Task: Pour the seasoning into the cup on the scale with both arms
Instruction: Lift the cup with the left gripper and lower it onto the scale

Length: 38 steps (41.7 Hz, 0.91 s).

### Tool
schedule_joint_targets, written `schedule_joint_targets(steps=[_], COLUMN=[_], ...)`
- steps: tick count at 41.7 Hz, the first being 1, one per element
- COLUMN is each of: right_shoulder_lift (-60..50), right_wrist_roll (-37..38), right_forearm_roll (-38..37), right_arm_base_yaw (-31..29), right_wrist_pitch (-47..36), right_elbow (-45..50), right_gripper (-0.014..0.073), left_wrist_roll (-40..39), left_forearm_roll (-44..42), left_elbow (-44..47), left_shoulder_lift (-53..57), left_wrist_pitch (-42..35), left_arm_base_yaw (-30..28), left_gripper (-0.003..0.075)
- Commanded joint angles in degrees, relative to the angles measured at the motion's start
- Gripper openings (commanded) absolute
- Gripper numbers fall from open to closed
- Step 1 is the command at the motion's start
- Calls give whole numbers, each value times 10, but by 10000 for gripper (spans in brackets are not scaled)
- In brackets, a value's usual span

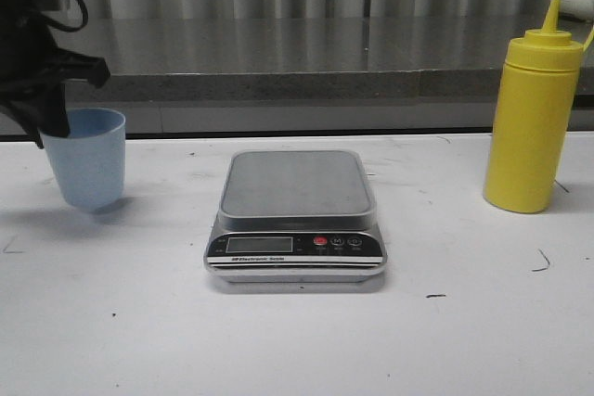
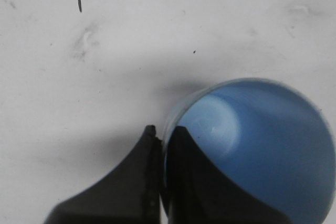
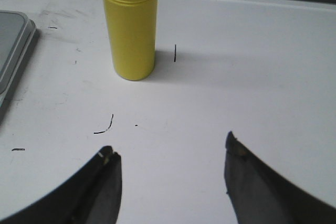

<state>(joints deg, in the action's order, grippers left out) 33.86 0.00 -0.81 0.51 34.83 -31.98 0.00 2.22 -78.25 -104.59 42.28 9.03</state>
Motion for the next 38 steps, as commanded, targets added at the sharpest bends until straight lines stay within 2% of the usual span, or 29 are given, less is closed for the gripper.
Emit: schedule_joint_targets(steps=[1, 9, 21, 30, 38], right_shoulder_lift=[4, 4, 4, 4, 4], right_wrist_roll=[-8, -8, -8, -8, -8], right_forearm_roll=[-6, -6, -6, -6, -6], right_arm_base_yaw=[-3, -3, -3, -3, -3], right_wrist_pitch=[-37, -37, -37, -37, -37], right_elbow=[-14, -14, -14, -14, -14], right_gripper=[457, 457, 457, 457, 457], left_wrist_roll=[-5, -5, -41, -85, -85], left_forearm_roll=[7, 7, 3, -1, 0], left_elbow=[-17, -44, -101, -155, -177], left_shoulder_lift=[71, 115, 77, -6, -49], left_wrist_pitch=[-17, 13, 29, 29, 12], left_arm_base_yaw=[22, 89, 209, 223, 223], left_gripper=[-20, -20, -20, -20, -20])
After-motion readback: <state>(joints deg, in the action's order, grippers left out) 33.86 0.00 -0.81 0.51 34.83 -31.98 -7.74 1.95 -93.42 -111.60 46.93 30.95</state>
